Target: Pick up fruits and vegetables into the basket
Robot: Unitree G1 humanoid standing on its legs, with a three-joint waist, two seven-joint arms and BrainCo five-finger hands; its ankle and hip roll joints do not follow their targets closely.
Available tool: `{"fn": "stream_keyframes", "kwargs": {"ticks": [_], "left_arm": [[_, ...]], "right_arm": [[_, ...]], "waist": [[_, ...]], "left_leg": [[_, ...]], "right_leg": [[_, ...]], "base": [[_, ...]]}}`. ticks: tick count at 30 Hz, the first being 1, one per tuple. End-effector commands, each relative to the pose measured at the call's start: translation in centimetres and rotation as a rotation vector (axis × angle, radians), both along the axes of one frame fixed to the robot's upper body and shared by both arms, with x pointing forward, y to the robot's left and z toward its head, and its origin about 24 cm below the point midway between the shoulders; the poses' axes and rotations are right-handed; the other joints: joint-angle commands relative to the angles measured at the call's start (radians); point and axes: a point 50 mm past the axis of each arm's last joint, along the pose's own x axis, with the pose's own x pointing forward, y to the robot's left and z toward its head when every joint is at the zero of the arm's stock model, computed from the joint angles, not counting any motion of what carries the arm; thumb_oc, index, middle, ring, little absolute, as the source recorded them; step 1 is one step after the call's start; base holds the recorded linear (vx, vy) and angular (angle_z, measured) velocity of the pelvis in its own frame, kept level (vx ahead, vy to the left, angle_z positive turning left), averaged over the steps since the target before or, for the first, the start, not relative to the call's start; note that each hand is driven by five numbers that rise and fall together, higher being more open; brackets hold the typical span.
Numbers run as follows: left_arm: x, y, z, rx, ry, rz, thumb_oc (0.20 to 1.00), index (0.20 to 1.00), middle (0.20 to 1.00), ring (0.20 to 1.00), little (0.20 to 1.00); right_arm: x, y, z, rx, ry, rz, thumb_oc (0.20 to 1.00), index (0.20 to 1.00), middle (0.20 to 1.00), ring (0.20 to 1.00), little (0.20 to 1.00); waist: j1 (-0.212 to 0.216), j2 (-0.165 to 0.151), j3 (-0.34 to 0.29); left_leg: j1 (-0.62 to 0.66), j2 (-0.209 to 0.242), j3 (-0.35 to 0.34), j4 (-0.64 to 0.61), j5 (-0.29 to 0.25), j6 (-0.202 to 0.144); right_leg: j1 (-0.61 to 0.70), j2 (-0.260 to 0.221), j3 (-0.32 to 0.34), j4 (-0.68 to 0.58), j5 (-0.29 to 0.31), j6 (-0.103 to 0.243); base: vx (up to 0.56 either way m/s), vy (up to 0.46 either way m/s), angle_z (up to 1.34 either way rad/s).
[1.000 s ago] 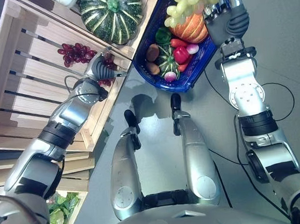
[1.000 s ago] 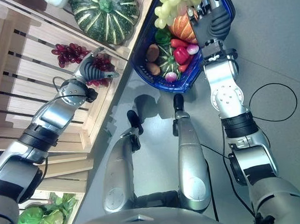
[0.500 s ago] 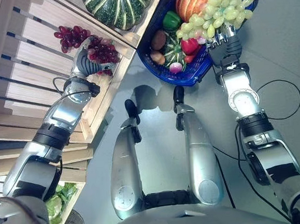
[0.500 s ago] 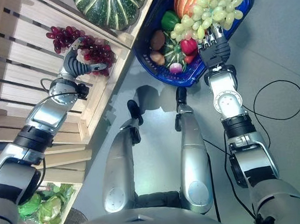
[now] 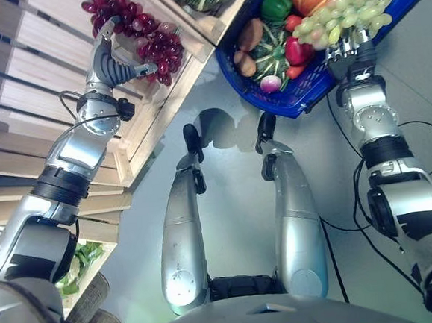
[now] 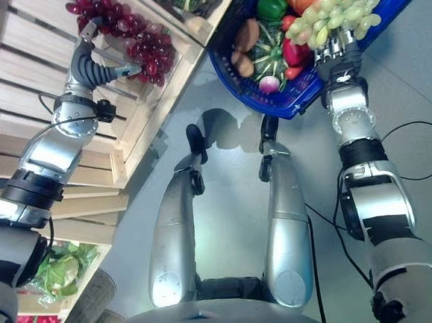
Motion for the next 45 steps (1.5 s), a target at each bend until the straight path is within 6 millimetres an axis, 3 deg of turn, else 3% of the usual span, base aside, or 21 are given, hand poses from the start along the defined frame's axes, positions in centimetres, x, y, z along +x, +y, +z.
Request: {"fn": "stream_keyframes", "kwargs": {"ticks": [1,6,15,16,17,25,28,29,31,33,36,37,38,39,41,45], "left_arm": [[-0.6,-0.2,1.6,-0.055,-0.091,-0.022,1.0,1.0,1.0,1.0,1.0],[-0.7,-0.1,2.2,-0.035,-0.104,-0.024,1.0,1.0,1.0,1.0,1.0],[-0.8,-0.7,3.3,0.001,-0.172,-0.031,1.0,1.0,1.0,1.0,1.0],[-0.8,-0.7,3.4,0.003,-0.173,-0.033,1.0,1.0,1.0,1.0,1.0],[-0.8,-0.8,3.6,0.001,-0.178,-0.034,1.0,1.0,1.0,1.0,1.0],[-1.0,-0.9,4.6,0.017,-0.225,-0.007,1.0,1.0,1.0,1.0,1.0],[-1.0,-0.9,4.9,0.03,-0.246,0.008,1.0,1.0,1.0,1.0,1.0],[-1.2,-0.9,5.4,0.044,-0.27,0.021,1.0,1.0,1.0,1.0,1.0],[-1.4,-0.8,5.5,0.068,-0.289,0.038,1.0,1.0,1.0,1.0,1.0],[-1.5,-0.7,5.7,0.082,-0.306,0.049,1.0,1.0,1.0,1.0,1.0],[-2.1,-0.3,5.7,0.133,-0.349,0.092,1.0,1.0,1.0,1.0,1.0],[-2.3,-0.1,5.8,0.152,-0.369,0.11,1.0,1.0,1.0,1.0,1.0],[-2.4,-0.1,5.5,0.169,-0.374,0.122,1.0,1.0,1.0,1.0,1.0],[-2.6,0.1,5.5,0.175,-0.388,0.133,1.0,1.0,1.0,1.0,1.0],[-2.7,0.2,5.3,0.182,-0.39,0.139,1.0,1.0,1.0,1.0,1.0],[-3.8,1.0,3.5,0.253,-0.43,0.209,1.0,1.0,1.0,1.0,1.0]], "right_arm": [[-0.6,-2.3,2.6,-0.016,-0.074,-0.017,0.2,0.2,0.2,0.2,0.2],[-0.4,-3.0,2.5,0.027,-0.031,-0.01,0.2,0.2,0.2,0.2,0.2],[-0.4,-4.0,0.3,0.104,0.094,-0.008,0.2,0.2,0.2,0.2,0.2],[-0.5,-4.1,0.2,0.104,0.099,-0.012,0.231,0.231,0.231,0.231,0.231],[-0.5,-4.4,-0.3,0.089,0.138,-0.031,1.0,1.0,1.0,1.0,1.0],[-0.7,-4.4,-1.1,0.111,0.109,-0.083,1.0,1.0,1.0,1.0,1.0],[-0.9,-4.7,-1.3,0.035,0.156,-0.132,1.0,1.0,1.0,1.0,1.0],[-0.9,-4.8,-0.8,-0.074,0.18,-0.178,1.0,1.0,1.0,1.0,1.0],[-1.0,-5.0,-0.5,-0.248,0.222,-0.246,1.0,1.0,1.0,1.0,1.0],[-1.0,-4.7,0.0,-0.33,0.219,-0.271,1.0,1.0,1.0,1.0,1.0],[-1.4,-3.5,0.3,-0.53,0.234,-0.327,1.0,1.0,1.0,1.0,1.0],[-1.7,-3.3,0.2,-0.558,0.231,-0.346,1.0,1.0,1.0,1.0,1.0],[-2.0,-3.1,-0.3,-0.592,0.24,-0.359,1.0,1.0,1.0,1.0,1.0],[-2.3,-2.9,-0.5,-0.615,0.231,-0.367,1.0,1.0,1.0,1.0,1.0],[-2.4,-2.7,-0.7,-0.627,0.233,-0.369,1.0,1.0,1.0,1.0,1.0],[-4.6,-0.8,-2.8,-0.778,0.24,-0.426,1.0,1.0,1.0,1.0,1.0]], "waist": [[-0.014,0.118,-0.059],[-0.003,0.127,-0.059],[0.009,0.129,-0.059],[0.009,0.13,-0.059],[0.009,0.13,-0.059],[0.003,0.119,-0.059],[0.001,0.115,-0.059],[0.001,0.112,-0.059],[-0.003,0.106,-0.059],[-0.005,0.101,-0.059],[-0.018,0.082,-0.059],[-0.022,0.078,-0.059],[-0.028,0.073,-0.059],[-0.032,0.07,-0.059],[-0.035,0.068,-0.059],[-0.067,0.049,-0.059]], "left_leg": [[-0.053,-0.053,0.057,0.0,0.016,0.059],[-0.094,-0.056,0.048,0.016,0.017,0.062],[-0.139,-0.059,0.032,0.023,0.022,0.069],[-0.141,-0.059,0.031,0.024,0.022,0.07],[-0.144,-0.06,0.029,0.026,0.022,0.071],[-0.143,-0.062,0.026,0.028,0.019,0.073],[-0.137,-0.06,0.027,0.026,0.019,0.073],[-0.146,-0.053,0.039,0.015,0.042,0.08],[-0.122,-0.056,0.027,0.017,0.023,0.072],[-0.126,-0.051,0.04,0.006,0.044,0.08],[-0.073,-0.052,0.036,-0.006,0.022,0.069],[-0.078,-0.046,0.05,-0.018,0.045,0.077],[-0.049,-0.049,0.041,-0.015,0.02,0.067],[-0.055,-0.044,0.055,-0.025,0.044,0.075],[-0.049,-0.043,0.056,-0.027,0.044,0.075],[0.043,-0.037,0.075,-0.055,0.036,0.068]], "right_leg": [[0.001,0.036,-0.009,0.075,-0.066,0.058],[-0.037,0.029,-0.009,0.096,-0.064,0.061],[-0.079,0.028,-0.005,0.114,-0.056,0.065],[-0.08,0.028,-0.006,0.115,-0.055,0.065],[-0.083,0.028,-0.005,0.117,-0.054,0.066],[-0.075,0.034,-0.006,0.102,-0.045,0.07],[-0.067,0.036,-0.006,0.094,-0.041,0.071],[-0.074,0.035,-0.02,0.077,-0.015,0.06],[-0.049,0.042,-0.008,0.072,-0.028,0.069],[-0.053,0.042,-0.022,0.056,-0.006,0.059],[0.003,0.058,-0.012,0.032,-0.022,0.065],[-0.002,0.061,-0.024,0.017,0.001,0.055],[0.025,0.066,-0.011,0.019,-0.021,0.065],[0.019,0.068,-0.021,0.005,0.002,0.055],[0.025,0.07,-0.02,0.002,0.003,0.055],[0.107,0.088,-0.009,-0.04,0.001,0.058]], "base": [[0.01,-0.035,0.09],[0.01,-0.034,0.09],[0.0,-0.014,0.04],[0.0,-0.016,0.04],[0.0,-0.014,0.05],[0.0,-0.003,0.01],[-0.03,0.003,0.0],[0.0,0.0,0.0],[-0.02,0.007,-0.01],[-0.05,0.012,-0.03],[-0.02,0.026,-0.03],[-0.01,0.049,-0.12],[-0.07,0.055,-0.17],[0.0,0.037,-0.13],[-0.03,0.043,-0.11],[0.02,0.109,-0.15]]}}
